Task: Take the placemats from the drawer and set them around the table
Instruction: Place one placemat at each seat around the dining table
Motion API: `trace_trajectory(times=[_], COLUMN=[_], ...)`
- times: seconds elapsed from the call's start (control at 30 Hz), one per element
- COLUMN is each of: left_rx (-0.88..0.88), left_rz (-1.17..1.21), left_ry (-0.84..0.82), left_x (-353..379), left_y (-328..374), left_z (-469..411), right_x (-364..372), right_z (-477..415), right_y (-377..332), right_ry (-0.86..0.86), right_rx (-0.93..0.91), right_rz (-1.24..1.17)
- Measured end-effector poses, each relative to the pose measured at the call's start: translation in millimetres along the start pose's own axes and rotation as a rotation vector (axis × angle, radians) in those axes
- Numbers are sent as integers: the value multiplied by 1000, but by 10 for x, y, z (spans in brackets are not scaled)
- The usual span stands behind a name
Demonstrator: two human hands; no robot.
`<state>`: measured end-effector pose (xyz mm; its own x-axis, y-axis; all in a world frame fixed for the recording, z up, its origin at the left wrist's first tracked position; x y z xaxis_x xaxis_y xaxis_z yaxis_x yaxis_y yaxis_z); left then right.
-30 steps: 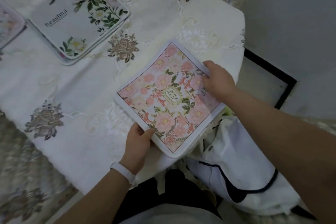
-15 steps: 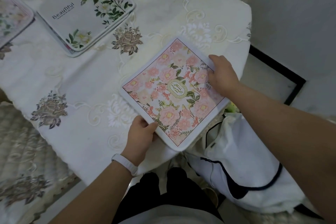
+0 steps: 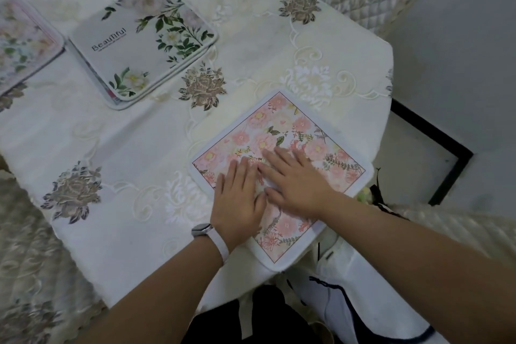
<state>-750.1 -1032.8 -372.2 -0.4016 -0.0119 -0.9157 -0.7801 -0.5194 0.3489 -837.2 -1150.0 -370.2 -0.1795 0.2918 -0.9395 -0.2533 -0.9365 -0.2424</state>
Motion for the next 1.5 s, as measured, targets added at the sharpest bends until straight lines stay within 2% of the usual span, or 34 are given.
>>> trace_trajectory(times=[0.17,0.47,0.57,0.7,0.93,1.0,1.07,1.13,1.2,1.3,1.5], left_rx=[-28,-94,-100,-158,-279,-230,-79,93,169,128,76], left_rz=[-128,-197,-193,-175,-102,-96,-79,-38,-22,-74,-118], left_ry=[20,2,4,17,28,31,35,-41,-113,-127,-79], left_x=[-95,-346,-361,-384,-353,-317,-243,-13,233,384,346], left_y=[-262,-635,-646,-760,-901,-720,-374,48,396,582,497], left_z=[-427,-986,-975,-838,-394,-234,9,290,509,580,453], right_x=[-68,-261,-281,-327,-298,-276,-220,-89,79,217,200], right_z=[-521,-1137,-1142,-1075,-469,-244,-37,153,334,492,511], right_y=[67,317,373,628,929,805,523,165,-93,-139,46], right_ry=[30,41,56,99,119,118,102,50,18,37,52], right_rx=[7,67,113,278,430,412,318,189,102,120,179], right_rz=[20,25,6,-24,-78,-79,-67,-57,-38,-25,-5])
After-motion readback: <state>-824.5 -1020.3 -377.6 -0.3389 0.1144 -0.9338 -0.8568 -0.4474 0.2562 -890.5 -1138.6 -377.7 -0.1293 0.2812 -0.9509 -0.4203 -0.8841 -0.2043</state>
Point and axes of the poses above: each hand's wrist, its own z-axis away from the middle knuckle, its own x-axis out of the palm, y = z × x, the point moved 5 cm from there along -z, towards the middle knuckle, and after that the axes turned 3 degrees about -x, right-handed, at the moved point
